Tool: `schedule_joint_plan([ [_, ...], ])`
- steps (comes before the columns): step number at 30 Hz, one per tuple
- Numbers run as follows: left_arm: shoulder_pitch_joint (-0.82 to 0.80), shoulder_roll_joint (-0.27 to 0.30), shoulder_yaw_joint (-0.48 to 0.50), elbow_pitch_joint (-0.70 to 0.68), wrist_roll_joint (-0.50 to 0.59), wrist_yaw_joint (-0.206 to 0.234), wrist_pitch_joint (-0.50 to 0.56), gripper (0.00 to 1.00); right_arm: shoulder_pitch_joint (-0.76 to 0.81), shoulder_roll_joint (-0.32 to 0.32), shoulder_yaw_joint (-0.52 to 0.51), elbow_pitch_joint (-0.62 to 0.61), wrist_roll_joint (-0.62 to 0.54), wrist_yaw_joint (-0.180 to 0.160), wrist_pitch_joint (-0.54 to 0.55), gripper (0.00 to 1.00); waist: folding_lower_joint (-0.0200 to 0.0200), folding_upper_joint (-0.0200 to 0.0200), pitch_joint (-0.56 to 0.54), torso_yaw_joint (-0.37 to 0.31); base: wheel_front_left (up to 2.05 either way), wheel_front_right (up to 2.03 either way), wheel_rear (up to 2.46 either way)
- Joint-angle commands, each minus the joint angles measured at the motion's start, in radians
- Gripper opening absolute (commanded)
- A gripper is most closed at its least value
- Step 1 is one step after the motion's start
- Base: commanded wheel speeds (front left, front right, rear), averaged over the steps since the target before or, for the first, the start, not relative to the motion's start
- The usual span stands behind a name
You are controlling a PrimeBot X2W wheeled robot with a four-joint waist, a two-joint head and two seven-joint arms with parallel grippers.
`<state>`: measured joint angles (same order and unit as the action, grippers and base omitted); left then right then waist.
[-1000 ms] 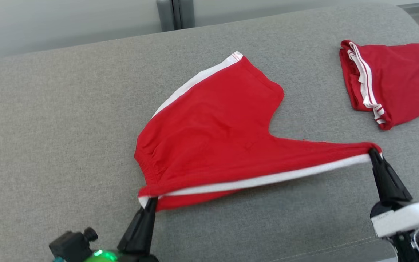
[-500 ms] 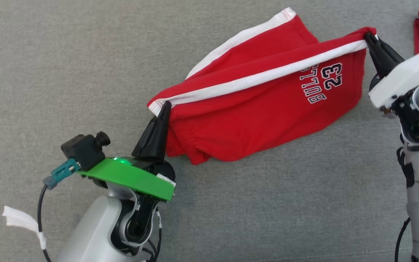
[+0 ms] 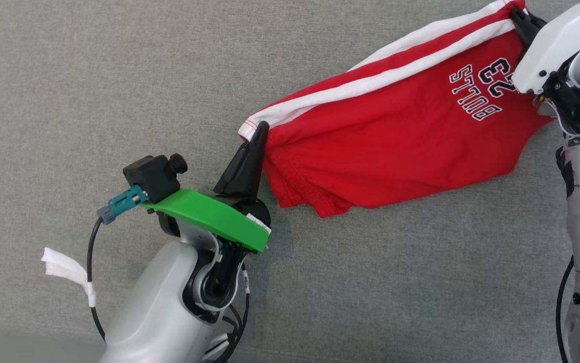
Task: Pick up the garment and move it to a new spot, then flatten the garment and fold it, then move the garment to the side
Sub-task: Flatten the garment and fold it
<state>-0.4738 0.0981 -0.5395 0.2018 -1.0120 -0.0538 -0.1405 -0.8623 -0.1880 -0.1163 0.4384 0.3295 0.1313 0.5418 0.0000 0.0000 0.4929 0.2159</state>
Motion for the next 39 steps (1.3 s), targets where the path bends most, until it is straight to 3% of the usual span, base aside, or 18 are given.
schedule_joint_plan([
  [1, -0.026, -0.006, -0.001, 0.011, -0.009, -0.008, 0.004, 0.00, -0.019, -0.007, -0.001, 0.014, -0.016, -0.001, 0.007, 0.00, 0.0000, 0.0000, 0.014, 0.018, 0.00, 0.00, 0.00],
  [4, -0.045, -0.012, -0.005, 0.029, -0.011, -0.010, 0.002, 0.00, -0.046, -0.006, -0.004, 0.038, -0.043, -0.001, 0.003, 0.00, 0.0000, 0.0000, 0.019, 0.017, 0.00, 0.00, 0.00],
  [5, -0.050, -0.012, -0.006, 0.034, -0.007, -0.009, -0.001, 0.12, -0.052, -0.004, -0.009, 0.042, -0.052, -0.001, -0.003, 0.00, 0.0000, 0.0000, 0.020, 0.016, 0.00, 0.00, 0.00],
  [7, -0.058, -0.017, -0.009, 0.047, -0.011, -0.011, 0.001, 0.44, -0.062, 0.003, -0.014, 0.057, -0.062, -0.001, -0.005, 0.00, 0.0000, 0.0000, 0.020, 0.015, 0.00, 0.00, 0.00],
  [8, -0.063, -0.018, -0.011, 0.053, -0.013, -0.010, 0.004, 0.77, -0.069, 0.003, -0.023, 0.063, -0.075, -0.001, -0.016, 0.00, 0.0000, 0.0000, 0.020, 0.014, 0.00, 0.00, 0.00],
  [9, -0.067, -0.018, -0.014, 0.059, -0.010, -0.004, 0.006, 1.00, -0.075, 0.004, -0.026, 0.066, -0.085, -0.001, -0.024, 0.34, 0.0000, 0.0000, 0.019, 0.013, 0.00, 0.00, 0.00],
  [10, -0.072, -0.019, -0.014, 0.062, -0.006, -0.001, 0.005, 1.00, -0.078, 0.010, -0.039, 0.074, -0.093, -0.001, -0.033, 1.00, 0.0000, 0.0000, 0.020, 0.011, 0.00, 0.00, 0.00],
  [15, -0.065, 0.000, 0.003, 0.048, 0.004, 0.012, -0.017, 1.00, -0.090, 0.030, -0.052, 0.074, -0.143, -0.001, -0.087, 1.00, 0.0000, 0.0000, 0.022, -0.002, 0.00, 0.00, 0.00],
  [20, -0.011, 0.069, 0.019, -0.035, 0.086, 0.041, -0.078, 1.00, -0.050, 0.007, 0.036, 0.037, -0.148, -0.001, -0.064, 1.00, 0.0000, 0.0000, 0.020, -0.026, 0.00, 0.00, 0.00],
  [23, 0.035, 0.094, 0.042, -0.111, 0.140, 0.067, -0.106, 1.00, -0.024, -0.040, 0.115, 0.008, -0.159, -0.001, -0.011, 1.00, 0.0000, 0.0000, 0.023, -0.035, 0.00, 0.00, 0.00],
  [25, 0.097, 0.089, 0.040, -0.173, 0.143, 0.055, -0.116, 1.00, -0.006, -0.065, 0.135, -0.019, -0.134, -0.001, 0.018, 1.00, 0.0000, 0.0000, 0.023, -0.036, 0.00, 0.00, 0.00],
  [30, 0.131, 0.094, 0.052, -0.214, 0.212, 0.075, -0.122, 1.00, 0.020, -0.081, 0.156, -0.034, -0.107, -0.001, 0.063, 1.00, 0.0000, 0.0000, 0.022, -0.030, 0.00, 0.00, 0.00],
  [34, 0.135, 0.086, 0.104, -0.255, 0.346, 0.092, -0.124, 1.00, 0.030, -0.105, 0.194, -0.049, -0.082, -0.001, 0.120, 1.00, 0.0000, 0.0000, 0.025, -0.024, 0.00, 0.00, 0.00],
  [39, 0.184, 0.045, 0.156, -0.277, 0.470, 0.059, -0.124, 1.00, 0.039, -0.185, 0.253, -0.045, -0.146, -0.002, 0.164, 1.00, 0.0000, 0.0000, 0.032, -0.012, 0.00, 0.00, 0.00],
])
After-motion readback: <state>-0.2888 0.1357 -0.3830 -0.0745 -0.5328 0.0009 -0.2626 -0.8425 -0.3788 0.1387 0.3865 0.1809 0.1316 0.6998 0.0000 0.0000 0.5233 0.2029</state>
